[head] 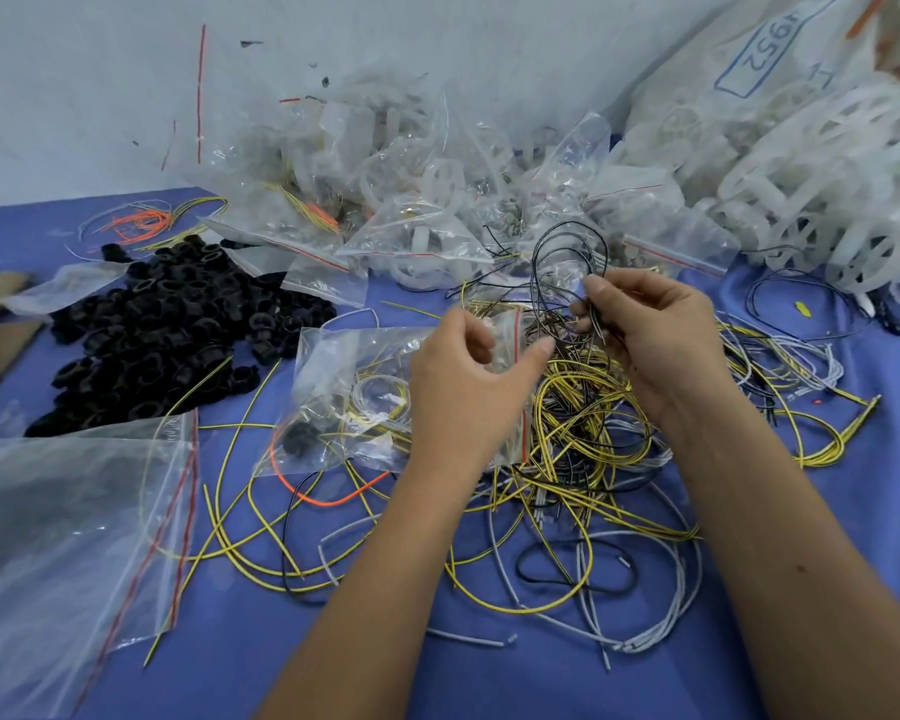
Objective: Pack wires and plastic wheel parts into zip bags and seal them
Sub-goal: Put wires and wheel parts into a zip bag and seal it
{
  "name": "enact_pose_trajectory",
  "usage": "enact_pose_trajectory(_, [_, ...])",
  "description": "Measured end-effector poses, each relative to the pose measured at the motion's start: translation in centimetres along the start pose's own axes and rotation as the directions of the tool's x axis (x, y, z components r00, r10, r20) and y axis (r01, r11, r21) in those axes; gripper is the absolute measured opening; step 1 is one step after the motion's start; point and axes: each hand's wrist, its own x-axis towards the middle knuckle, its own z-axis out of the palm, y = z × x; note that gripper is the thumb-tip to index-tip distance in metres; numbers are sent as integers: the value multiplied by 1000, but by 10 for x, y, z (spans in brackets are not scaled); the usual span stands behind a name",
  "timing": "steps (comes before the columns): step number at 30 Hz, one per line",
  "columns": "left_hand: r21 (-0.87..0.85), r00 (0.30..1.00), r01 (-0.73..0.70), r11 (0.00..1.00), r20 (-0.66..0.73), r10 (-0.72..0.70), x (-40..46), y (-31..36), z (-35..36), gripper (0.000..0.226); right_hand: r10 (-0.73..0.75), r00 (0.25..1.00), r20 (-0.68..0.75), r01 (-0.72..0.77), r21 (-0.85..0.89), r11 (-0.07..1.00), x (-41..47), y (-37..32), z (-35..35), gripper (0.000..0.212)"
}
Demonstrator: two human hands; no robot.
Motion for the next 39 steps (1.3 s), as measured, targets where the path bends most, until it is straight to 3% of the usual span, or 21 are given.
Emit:
enact_pose_trajectory(4, [91, 1000, -5, 996, -13, 7, 1, -2, 4, 20, 37, 999, -21, -36, 56, 998, 3, 0, -5, 4])
enact_pose_trajectory(7, [-57, 993, 111, 992, -29, -113, 5, -6, 1, 18, 100, 991, 89, -115, 180, 977, 3, -3, -5, 2])
enact_pose_trajectory(9, [-184, 979, 202, 962, 4, -205, 7, -5, -1, 19, 109, 974, 201, -142, 160, 977, 1, -5, -2, 3])
enact_pose_trajectory(11, [-251, 965, 256, 933, 16, -260, 8, -4, -3, 20, 104, 960, 260, -112, 13, 994, -4, -4, 1, 3])
enact_pose_trajectory(14, [-279, 960, 248, 928, -61, -275, 8, -2, -4, 17, 46, 983, 178, 12, -315, 949, -8, -1, 5, 5])
enact_pose_trajectory(17, [-223, 957, 150, 963, -212, -198, 8, 0, -7, 15, 10, 995, 102, 30, -378, 925, -7, 0, 3, 7])
enact_pose_trajectory(21, [-59, 942, -38, 998, -335, 16, 5, 6, -8, 18, 68, 987, 148, 2, -426, 905, -5, -4, -2, 6])
enact_pose_trajectory(29, [181, 899, -368, 912, -180, 399, -1, 7, -2, 20, 92, 955, 283, 66, -501, 863, -8, -5, 1, 4])
enact_pose_trajectory(34, [129, 875, -418, 899, -211, 437, -8, 11, 5, 20, 45, 933, 357, 84, -338, 937, -16, 3, 17, 18])
enact_pose_trajectory(39, [63, 875, -431, 900, -212, 434, -10, 12, 3, 18, 55, 896, 441, 90, -302, 949, -20, 10, 25, 31])
